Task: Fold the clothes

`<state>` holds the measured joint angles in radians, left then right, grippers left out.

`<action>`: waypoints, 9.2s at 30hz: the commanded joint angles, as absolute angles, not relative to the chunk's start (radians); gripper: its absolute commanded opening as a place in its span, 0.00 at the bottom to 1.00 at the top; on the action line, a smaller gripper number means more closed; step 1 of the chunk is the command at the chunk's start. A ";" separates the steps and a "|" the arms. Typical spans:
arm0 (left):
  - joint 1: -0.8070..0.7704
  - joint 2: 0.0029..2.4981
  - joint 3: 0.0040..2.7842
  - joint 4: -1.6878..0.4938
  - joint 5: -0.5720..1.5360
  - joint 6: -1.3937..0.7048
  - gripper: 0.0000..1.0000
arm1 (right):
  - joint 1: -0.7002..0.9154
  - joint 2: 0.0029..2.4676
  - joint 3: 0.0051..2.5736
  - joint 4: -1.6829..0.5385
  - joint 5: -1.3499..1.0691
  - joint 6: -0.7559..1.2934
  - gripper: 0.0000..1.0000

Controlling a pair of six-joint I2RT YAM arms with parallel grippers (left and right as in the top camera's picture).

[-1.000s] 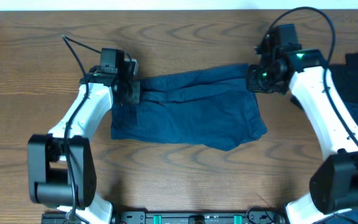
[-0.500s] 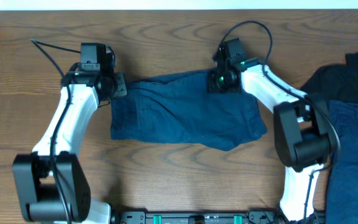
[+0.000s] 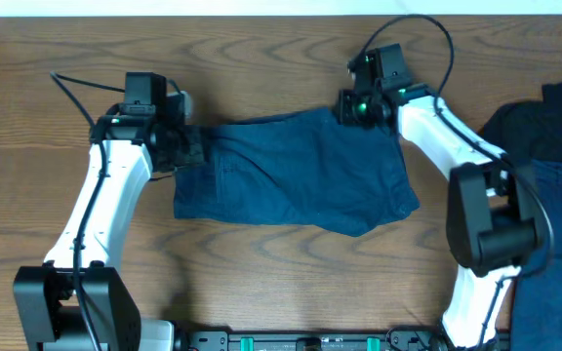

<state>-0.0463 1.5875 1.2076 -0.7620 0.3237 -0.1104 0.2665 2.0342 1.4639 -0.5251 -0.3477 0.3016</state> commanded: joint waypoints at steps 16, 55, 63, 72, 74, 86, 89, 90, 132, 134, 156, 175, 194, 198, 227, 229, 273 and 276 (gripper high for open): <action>-0.097 1.893 1.105 -0.747 0.104 -0.076 0.06 | 0.353 1.917 1.197 -0.957 -0.310 0.422 0.29; 0.033 1.726 1.182 -0.784 0.146 -0.072 0.51 | -0.019 1.818 0.989 -0.778 -0.550 0.181 0.01; 0.036 1.744 1.182 -0.775 0.144 -0.072 0.09 | -0.060 1.761 1.092 -0.970 -0.025 0.328 0.01; 0.035 1.744 1.182 -0.721 0.220 -0.072 0.40 | -0.052 1.738 1.103 -0.972 -0.045 0.340 0.01; 0.034 1.745 1.182 -0.691 0.297 -0.041 0.46 | -0.052 1.738 1.103 -0.969 -0.045 0.340 0.01; 0.033 1.797 1.182 -0.504 0.354 0.102 0.51 | -0.051 1.738 1.103 -0.950 -0.046 0.340 0.01; 0.033 1.842 1.182 -0.488 0.428 0.143 0.39 | -0.051 1.738 1.103 -0.949 -0.046 0.344 0.01; 0.033 1.860 1.182 -0.481 0.426 0.146 0.29 | -0.051 1.738 1.103 -0.950 -0.046 0.344 0.01; 0.063 1.595 1.218 -0.838 0.509 -0.001 0.29 | -0.040 1.540 1.280 -0.802 -0.200 0.272 0.13; 0.012 1.603 1.173 -0.829 0.493 -0.001 0.29 | -0.020 1.567 1.260 -0.763 -0.200 0.300 0.16; -0.090 1.665 0.854 -0.692 0.346 -0.110 0.34 | 0.098 2.127 1.210 -0.038 -0.288 0.569 0.01; -0.090 1.665 0.854 -0.693 0.320 -0.110 0.35 | -0.051 2.049 1.275 -0.207 -0.650 0.286 0.46; -0.090 1.665 0.854 -0.710 0.273 -0.106 0.36 | -0.072 2.057 1.277 0.104 -0.655 0.651 0.01; -0.090 1.665 0.854 -0.714 0.271 -0.106 0.35 | -0.086 2.057 1.276 0.106 -0.605 0.657 0.01; -0.113 1.535 1.034 -0.679 0.464 -0.053 0.25 | -0.011 1.893 1.264 -0.836 -0.802 0.221 0.10; -0.138 1.558 1.031 -0.604 0.464 -0.037 0.25 | 0.044 1.893 1.237 -0.842 -0.728 0.223 0.10; 0.086 1.599 0.996 -0.909 0.350 -0.204 0.88 | 0.196 1.633 1.030 -0.645 -0.469 0.231 0.04; 0.126 1.599 0.937 -0.831 0.378 -0.199 0.92 | 0.259 1.674 1.030 -0.590 -0.483 0.230 0.01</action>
<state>0.0902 1.5917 0.9764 -0.8715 0.3599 -0.1871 0.2031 1.6382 1.0317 -0.6098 -0.4583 0.1986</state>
